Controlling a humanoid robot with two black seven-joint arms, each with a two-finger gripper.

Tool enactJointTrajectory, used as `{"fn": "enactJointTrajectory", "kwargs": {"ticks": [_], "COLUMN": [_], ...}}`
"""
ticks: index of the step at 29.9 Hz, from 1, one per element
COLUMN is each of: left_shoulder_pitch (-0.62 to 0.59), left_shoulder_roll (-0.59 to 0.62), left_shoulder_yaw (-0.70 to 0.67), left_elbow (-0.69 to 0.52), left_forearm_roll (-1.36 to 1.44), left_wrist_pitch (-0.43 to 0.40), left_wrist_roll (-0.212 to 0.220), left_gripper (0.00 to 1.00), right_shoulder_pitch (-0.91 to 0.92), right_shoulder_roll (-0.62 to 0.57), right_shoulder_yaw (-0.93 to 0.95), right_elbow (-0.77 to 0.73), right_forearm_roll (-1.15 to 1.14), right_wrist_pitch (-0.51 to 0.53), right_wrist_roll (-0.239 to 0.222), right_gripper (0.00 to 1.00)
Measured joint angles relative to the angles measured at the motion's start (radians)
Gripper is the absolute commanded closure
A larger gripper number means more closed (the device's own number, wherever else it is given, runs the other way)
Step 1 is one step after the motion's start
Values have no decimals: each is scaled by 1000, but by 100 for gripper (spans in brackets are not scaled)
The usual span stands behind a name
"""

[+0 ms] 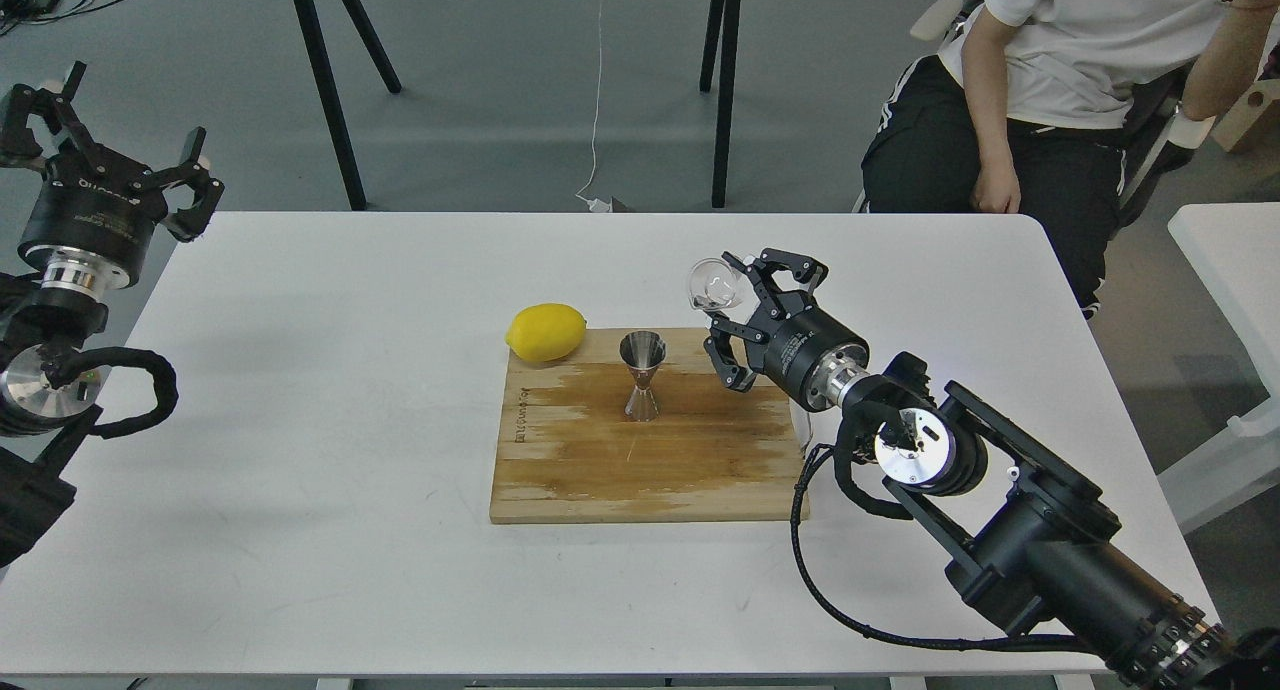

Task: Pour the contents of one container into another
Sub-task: 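Grasp the clear glass cup and lift it with the right gripper, then carry the glass cup over the jigger and tilt it to pour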

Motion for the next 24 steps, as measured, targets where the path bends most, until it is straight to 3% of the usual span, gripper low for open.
{"fn": "enactJointTrajectory", "kwargs": {"ticks": [24], "left_shoulder_pitch": [0], "left_shoulder_roll": [-2], "left_shoulder_yaw": [0], "left_elbow": [26], "left_forearm_roll": [0], "left_wrist_pitch": [-5], "left_wrist_roll": [-1], "left_gripper": [0], "right_shoulder_pitch": [85], "right_shoulder_roll": [75], "right_shoulder_yaw": [-133], "right_elbow": [-43], "right_forearm_roll": [-321], "right_wrist_pitch": [-28], "right_wrist_roll": [1], "right_gripper": [71]}}
